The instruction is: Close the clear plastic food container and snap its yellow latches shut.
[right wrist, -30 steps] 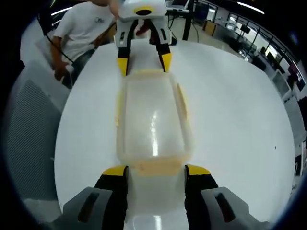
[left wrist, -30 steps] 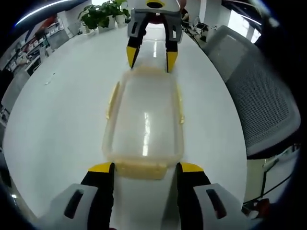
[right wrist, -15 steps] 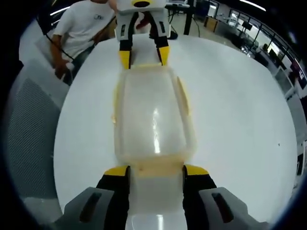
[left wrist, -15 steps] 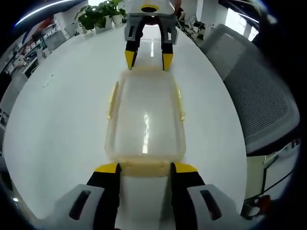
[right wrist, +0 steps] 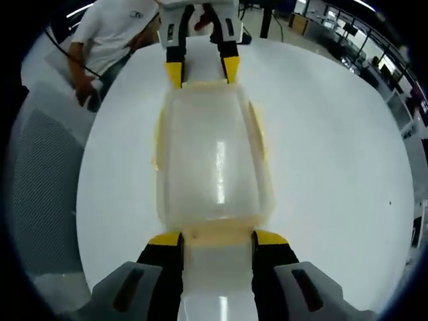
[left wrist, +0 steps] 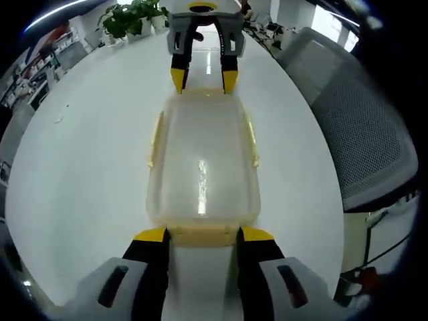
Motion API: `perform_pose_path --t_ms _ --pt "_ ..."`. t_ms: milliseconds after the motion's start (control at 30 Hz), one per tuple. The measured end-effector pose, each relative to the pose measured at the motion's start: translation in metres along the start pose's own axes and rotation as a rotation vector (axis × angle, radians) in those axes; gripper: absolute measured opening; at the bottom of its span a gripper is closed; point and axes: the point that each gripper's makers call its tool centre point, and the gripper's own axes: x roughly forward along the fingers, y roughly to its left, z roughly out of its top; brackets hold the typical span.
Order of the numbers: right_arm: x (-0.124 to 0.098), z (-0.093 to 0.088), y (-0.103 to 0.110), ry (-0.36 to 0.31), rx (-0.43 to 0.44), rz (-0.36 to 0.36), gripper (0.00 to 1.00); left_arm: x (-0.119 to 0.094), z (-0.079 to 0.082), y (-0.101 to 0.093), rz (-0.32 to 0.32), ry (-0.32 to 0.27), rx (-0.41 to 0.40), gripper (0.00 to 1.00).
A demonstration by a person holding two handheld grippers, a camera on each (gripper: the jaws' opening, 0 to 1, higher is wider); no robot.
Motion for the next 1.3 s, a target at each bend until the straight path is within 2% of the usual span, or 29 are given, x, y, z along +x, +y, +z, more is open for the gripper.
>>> perform_pose_path --t_ms 633,1300 --pt "-0.0006 0.0019 0.0035 -0.039 0.038 0.016 0.39 -0.0037 -0.0031 -0.0005 -0.003 -0.006 -0.009 0.38" --pt "-0.0049 0.0071 0.0075 -0.06 0.029 0.018 0.39 -0.0078 -0.005 -0.0024 -0.012 -0.006 -0.012 0.38"
